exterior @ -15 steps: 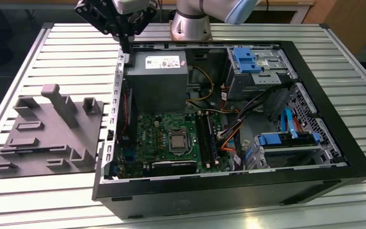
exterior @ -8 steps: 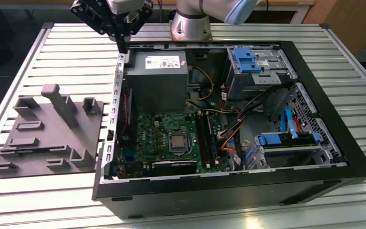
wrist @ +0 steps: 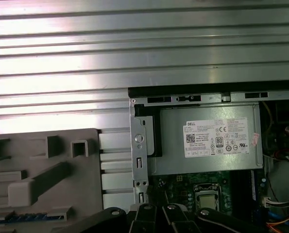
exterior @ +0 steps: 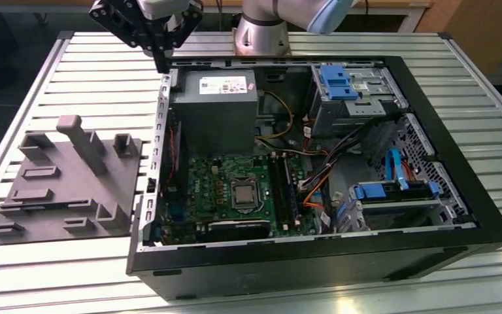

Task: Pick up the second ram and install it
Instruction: 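Reach for the second ram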

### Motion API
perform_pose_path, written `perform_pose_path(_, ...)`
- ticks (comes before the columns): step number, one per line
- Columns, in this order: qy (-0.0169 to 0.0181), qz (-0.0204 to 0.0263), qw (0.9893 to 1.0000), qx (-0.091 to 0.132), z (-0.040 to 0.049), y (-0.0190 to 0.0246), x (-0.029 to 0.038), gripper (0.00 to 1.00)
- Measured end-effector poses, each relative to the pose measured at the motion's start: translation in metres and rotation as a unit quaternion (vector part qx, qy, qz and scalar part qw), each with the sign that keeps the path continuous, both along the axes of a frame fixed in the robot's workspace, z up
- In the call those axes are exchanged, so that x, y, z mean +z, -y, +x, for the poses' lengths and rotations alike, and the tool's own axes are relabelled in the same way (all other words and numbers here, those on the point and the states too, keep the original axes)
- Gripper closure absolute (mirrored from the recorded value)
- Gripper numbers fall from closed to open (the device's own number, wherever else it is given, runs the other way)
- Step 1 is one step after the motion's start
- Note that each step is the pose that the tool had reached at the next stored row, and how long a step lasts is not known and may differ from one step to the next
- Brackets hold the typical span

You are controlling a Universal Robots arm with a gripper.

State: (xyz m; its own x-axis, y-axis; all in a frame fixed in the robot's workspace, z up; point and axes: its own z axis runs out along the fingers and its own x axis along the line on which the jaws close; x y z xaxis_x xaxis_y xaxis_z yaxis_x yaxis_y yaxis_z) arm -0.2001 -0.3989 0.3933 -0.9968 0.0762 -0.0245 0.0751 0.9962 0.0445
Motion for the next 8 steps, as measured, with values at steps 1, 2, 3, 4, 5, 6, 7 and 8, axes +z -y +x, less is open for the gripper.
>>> perform_pose_path(1,0.0000,0.0000,1.0000,0.000,-0.0009,0.0000,0.0000,0.89)
perform_pose_path(2,0.0000,0.0000,1.0000,0.000,-0.0020,0.0000,0.0000,0.89)
perform_pose_path(3,0.0000,0.0000,1.0000,0.000,-0.0029,0.0000,0.0000,0.89)
perform_pose_path(4,-0.0001,0.0000,1.0000,0.000,-0.0039,0.0000,0.0001,0.89)
perform_pose_path(5,0.0000,0.0000,1.0000,0.000,-0.0049,0.0000,0.0001,0.89)
perform_pose_path(6,0.0000,0.0000,1.0000,0.000,-0.0059,0.0000,0.0000,0.89)
perform_pose_path(7,0.0000,0.0000,1.0000,0.000,-0.0070,0.0000,0.0000,0.89)
perform_pose_path(8,0.0000,0.0000,1.0000,0.000,-0.0079,0.0000,0.0000,0.89)
